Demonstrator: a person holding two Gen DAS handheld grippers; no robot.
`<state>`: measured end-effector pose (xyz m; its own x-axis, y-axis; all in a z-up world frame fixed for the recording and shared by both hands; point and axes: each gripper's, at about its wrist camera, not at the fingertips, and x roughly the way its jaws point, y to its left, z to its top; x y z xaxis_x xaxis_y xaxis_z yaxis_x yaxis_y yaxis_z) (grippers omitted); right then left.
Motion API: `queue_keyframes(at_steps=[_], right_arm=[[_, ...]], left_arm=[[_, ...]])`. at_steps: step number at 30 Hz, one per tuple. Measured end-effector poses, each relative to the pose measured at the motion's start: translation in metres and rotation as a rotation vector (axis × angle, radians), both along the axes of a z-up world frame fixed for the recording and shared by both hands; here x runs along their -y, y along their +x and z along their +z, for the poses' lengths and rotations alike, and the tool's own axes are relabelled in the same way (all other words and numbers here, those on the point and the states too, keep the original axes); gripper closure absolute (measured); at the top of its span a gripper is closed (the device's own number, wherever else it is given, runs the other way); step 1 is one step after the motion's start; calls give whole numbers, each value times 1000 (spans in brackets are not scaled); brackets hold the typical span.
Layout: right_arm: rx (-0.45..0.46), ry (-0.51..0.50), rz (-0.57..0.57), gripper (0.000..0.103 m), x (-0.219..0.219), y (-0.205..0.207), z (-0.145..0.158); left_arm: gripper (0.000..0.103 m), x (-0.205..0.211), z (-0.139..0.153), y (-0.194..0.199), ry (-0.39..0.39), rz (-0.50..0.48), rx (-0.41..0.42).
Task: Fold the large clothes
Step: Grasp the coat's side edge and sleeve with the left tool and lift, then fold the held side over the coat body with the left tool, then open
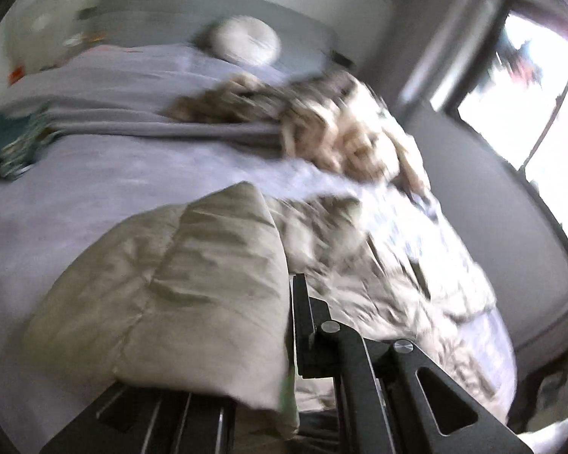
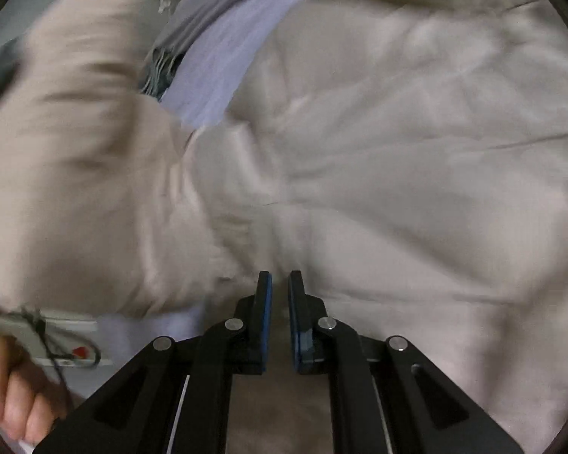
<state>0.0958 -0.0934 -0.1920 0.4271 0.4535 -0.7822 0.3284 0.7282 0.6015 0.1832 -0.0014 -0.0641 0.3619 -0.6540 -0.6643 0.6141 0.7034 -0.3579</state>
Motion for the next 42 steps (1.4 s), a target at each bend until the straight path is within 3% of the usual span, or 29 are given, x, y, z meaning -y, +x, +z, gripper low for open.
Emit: queue_keyframes(at_steps=[5, 8, 11, 13, 14, 15, 16, 21, 23, 24, 25, 26, 29, 31, 33, 36, 37, 39, 41, 42], right_arm=[[2, -182, -106, 94, 82, -57, 26], [-11, -225, -164, 94, 117, -81, 30], [-24, -226, -198, 94, 140, -102, 25], [-29, -211, -205, 94, 147, -111, 21], [-30, -207, -208, 94, 148, -111, 21], [-31, -206, -211, 94, 148, -107, 22], [-31, -208, -212, 94, 150, -108, 25], [-25, -252, -192, 93, 153, -123, 30], [0, -304, -147, 84, 141, -111, 43], [16, -330, -123, 61, 135, -106, 50], [38, -364, -94, 32, 126, -100, 58], [83, -407, -51, 23, 111, -89, 69], [173, -516, 92, 21, 67, -62, 87], [208, -632, 196, 21, 28, -40, 91], [209, -727, 281, 21, -3, -23, 85], [175, -891, 382, 21, -41, 3, 62], [176, -927, 391, 21, -47, 6, 58], [165, -1042, 402, 21, -58, 22, 42], [150, -1090, 395, 22, -55, 33, 33], [140, -1112, 376, 46, -50, 38, 30]], left_arm=[[94, 92, -56, -27, 207, -89, 19], [94, 115, -100, -37, 343, -90, 10], [93, 120, -124, -42, 408, -74, -9], [69, 119, -122, -47, 400, -73, -2], [33, 117, -116, -50, 386, -85, -12], [9, 114, -111, -54, 374, -85, -4], [7, 110, -102, -61, 367, -69, 38], [7, 75, -67, -65, 331, -65, 63], [7, 42, -53, -57, 296, -30, 55], [7, 27, -47, -49, 281, -2, 46], [7, 10, -44, -42, 264, 33, 29], [7, -15, -44, -31, 237, 76, -12], [7, -66, -59, 6, 196, 208, -132], [7, -98, -81, 30, 125, 268, -263], [7, -121, -109, 51, 47, 327, -402], [8, -128, -147, 68, -60, 335, -566], [12, -126, -153, 69, -90, 327, -593], [58, -118, -159, 71, -123, 305, -614], [67, -110, -158, 69, -100, 301, -592], [70, -106, -154, 67, -71, 304, -557]])
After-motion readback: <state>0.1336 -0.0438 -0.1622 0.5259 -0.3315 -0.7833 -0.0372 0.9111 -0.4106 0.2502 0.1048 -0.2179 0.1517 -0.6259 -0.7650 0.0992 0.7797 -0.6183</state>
